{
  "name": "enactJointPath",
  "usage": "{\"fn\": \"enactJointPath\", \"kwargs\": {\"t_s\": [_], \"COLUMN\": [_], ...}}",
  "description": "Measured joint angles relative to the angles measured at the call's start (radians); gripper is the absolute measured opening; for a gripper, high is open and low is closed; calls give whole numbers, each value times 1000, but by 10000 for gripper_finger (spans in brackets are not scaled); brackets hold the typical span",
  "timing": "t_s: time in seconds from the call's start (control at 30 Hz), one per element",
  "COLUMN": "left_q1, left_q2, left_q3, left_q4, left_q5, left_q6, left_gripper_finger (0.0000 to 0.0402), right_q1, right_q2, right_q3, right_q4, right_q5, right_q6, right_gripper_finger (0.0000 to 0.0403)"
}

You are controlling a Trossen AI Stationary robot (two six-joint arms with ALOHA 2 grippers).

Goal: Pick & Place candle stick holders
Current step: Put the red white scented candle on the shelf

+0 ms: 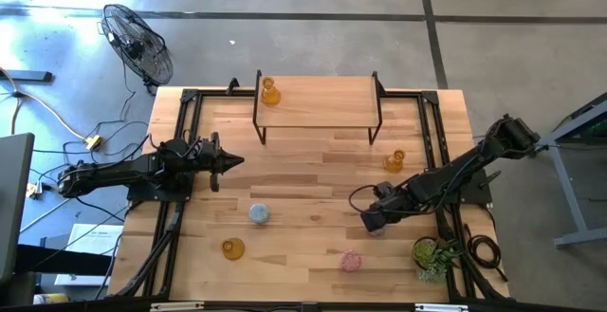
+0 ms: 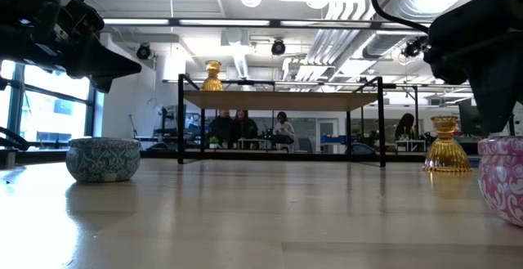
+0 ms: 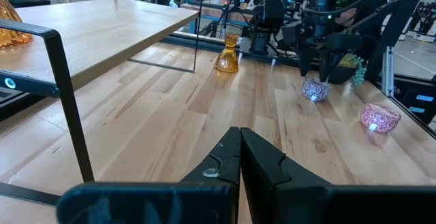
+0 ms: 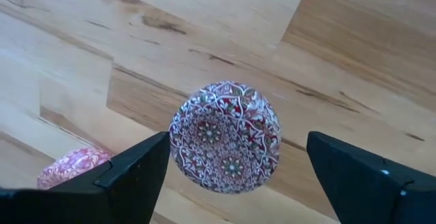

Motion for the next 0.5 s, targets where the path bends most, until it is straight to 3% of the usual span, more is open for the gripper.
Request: {"fn": "enactJointPath", "kwargs": {"t_s": [0.5], "left_q1": [0], "left_q2": [0], "left_q3": [0], "left_q4": [0], "left_q5": [0], "left_q6": [0], "left_gripper_finger": [3], "right_q1": [-3], "right_q2": [30], "right_q3": [0], "right_q4": [45], "right_q5": [4], "right_q6": [1], "right_gripper_finger": [342]}}
